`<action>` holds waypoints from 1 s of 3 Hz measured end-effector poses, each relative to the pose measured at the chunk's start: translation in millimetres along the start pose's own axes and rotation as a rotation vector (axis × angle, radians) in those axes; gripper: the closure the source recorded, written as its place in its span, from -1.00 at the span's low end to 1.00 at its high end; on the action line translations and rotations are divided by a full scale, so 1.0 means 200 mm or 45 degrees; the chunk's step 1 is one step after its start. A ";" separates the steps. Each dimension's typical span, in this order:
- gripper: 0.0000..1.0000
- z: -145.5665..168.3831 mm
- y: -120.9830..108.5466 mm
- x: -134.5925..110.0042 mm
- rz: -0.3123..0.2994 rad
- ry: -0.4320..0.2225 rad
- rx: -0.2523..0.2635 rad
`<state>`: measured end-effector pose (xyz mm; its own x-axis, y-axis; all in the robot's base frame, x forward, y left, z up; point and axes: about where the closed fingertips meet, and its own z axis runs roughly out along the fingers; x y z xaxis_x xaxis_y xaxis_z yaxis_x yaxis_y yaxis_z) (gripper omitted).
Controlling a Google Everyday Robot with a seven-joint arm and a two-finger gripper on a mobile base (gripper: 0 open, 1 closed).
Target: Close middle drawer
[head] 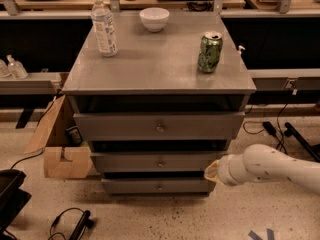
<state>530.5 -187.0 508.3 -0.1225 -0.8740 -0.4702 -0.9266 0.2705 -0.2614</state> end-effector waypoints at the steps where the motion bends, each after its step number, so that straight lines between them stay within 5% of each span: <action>1: 1.00 -0.40 -0.05 0.06 0.005 0.084 0.172; 2: 1.00 -0.82 0.01 0.10 -0.007 0.206 0.418; 3: 1.00 -1.13 0.01 0.09 -0.037 0.270 0.597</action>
Offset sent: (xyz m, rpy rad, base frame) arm -0.1010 -0.1094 0.2234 -0.3130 -0.4296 -0.2980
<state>446.3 -293.0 690.1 -0.2136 -0.9333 -0.2888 -0.6776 0.3545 -0.6444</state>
